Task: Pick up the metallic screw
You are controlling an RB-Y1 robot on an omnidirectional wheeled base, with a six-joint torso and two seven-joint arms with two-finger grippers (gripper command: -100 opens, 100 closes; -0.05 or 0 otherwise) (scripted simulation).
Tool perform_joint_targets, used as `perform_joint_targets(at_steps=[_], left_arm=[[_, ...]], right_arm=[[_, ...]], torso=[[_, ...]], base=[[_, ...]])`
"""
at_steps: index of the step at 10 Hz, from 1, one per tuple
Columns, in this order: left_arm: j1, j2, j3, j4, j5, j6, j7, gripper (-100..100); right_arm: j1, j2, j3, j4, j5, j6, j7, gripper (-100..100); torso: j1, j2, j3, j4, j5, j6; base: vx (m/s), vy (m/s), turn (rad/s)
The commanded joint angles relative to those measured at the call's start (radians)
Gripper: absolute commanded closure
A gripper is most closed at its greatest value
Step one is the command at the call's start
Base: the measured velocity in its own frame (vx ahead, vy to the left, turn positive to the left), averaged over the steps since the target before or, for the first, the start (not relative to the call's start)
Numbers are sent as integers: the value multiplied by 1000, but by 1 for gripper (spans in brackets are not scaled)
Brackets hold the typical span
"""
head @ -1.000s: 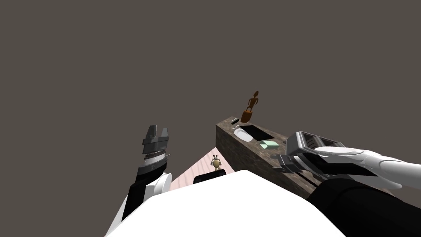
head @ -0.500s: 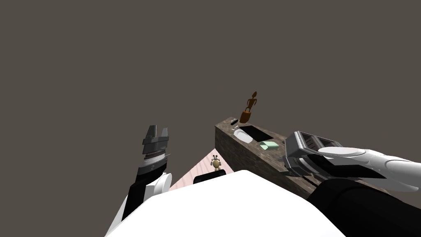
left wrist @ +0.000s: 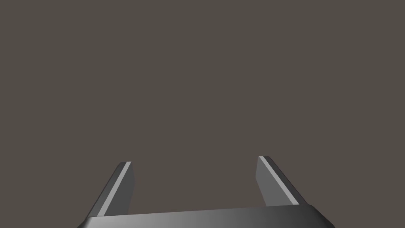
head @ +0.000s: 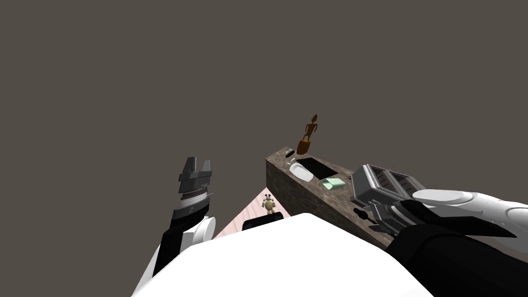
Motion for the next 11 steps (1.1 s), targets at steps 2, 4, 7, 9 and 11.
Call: perform_joint_targets(at_steps=[2,4,7,9,11], left_arm=[[0,0,0,0,0,0,0,0],[0,0,0,0,0,0,0,0],[0,0,0,0,0,0,0,0],[0,0,0,0,0,0,0,0],[0,0,0,0,0,0,0,0]], right_arm=[[7,7,21,21,29,16,-18,-100],[11,3,16,13,23,19,-17,0],[27,-10,29,-63,25,94,-56,-100],[36,-16,36,-101,26,131,-76,-100],[44,-22,43,-139,28,169,-96,-100]], torso=[[-1,3,2,0,0,1],[0,4,2,1,0,1],[-1,3,2,0,0,1],[-1,4,2,0,0,1],[-1,4,2,1,0,1]], base=[[-32,-66,-108],[-8,-8,0],[-19,-36,59],[-26,-33,44],[-22,-32,46]])
